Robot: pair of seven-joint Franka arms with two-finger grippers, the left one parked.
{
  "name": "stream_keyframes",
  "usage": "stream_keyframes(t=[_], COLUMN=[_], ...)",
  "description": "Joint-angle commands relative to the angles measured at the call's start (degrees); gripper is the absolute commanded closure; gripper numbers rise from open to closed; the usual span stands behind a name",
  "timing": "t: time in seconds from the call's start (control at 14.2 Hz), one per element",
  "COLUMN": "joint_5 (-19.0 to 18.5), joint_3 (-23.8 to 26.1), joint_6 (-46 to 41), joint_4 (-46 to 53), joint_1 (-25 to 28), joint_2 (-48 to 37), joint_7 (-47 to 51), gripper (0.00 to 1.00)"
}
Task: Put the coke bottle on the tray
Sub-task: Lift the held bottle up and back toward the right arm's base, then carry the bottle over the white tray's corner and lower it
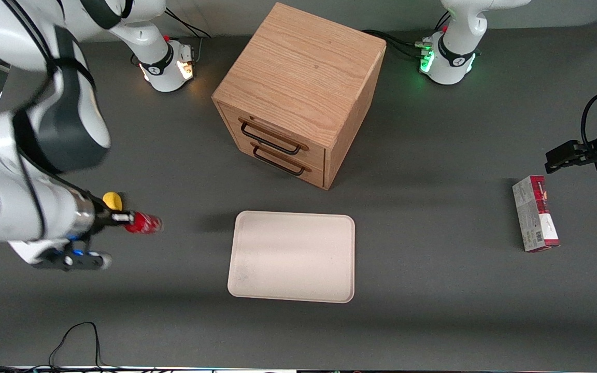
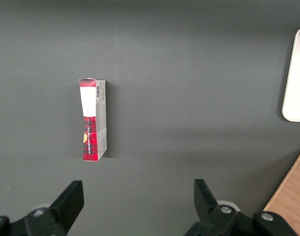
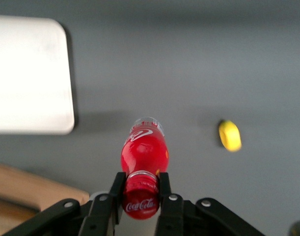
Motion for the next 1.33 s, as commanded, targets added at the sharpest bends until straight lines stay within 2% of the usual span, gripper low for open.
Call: stream_keyframes(t=[0.0, 0.07, 0.21, 0.35, 0.77, 0.91, 0.98, 1.05, 1.19, 1.26], joint_5=[2.69, 3.83, 7.60, 7.97, 7.62, 7.97, 8.49, 8.76, 8.59, 8.32], joint_3=[-0.49, -1.89, -7.76, -13.56, -14.03, -13.77, -13.33, -12.19, -6.85, -4.91], joint_6=[-1.03, -0.77, 2.73, 4.85, 5.56, 5.39, 4.60, 3.81, 3.45, 4.24], joint_4=[-12.18, -17.96, -28.43, -34.60, -35.34, -30.27, -24.49, -16.60, -2.53, 1.98], joint_1=[-1.57, -1.83, -0.18, 4.56, 5.02, 5.28, 6.07, 6.33, 6.42, 6.77], joint_2=[-11.89, -16.80, -26.21, -31.25, -31.01, -26.02, -20.86, -14.11, -1.44, 4.19], joint_7=[-6.24, -8.52, -11.96, -14.16, -14.26, -13.21, -10.42, -5.17, 5.72, 10.56], gripper=[1.00, 1.00, 1.00, 1.00, 1.00, 1.00, 1.00, 1.00, 1.00, 1.00])
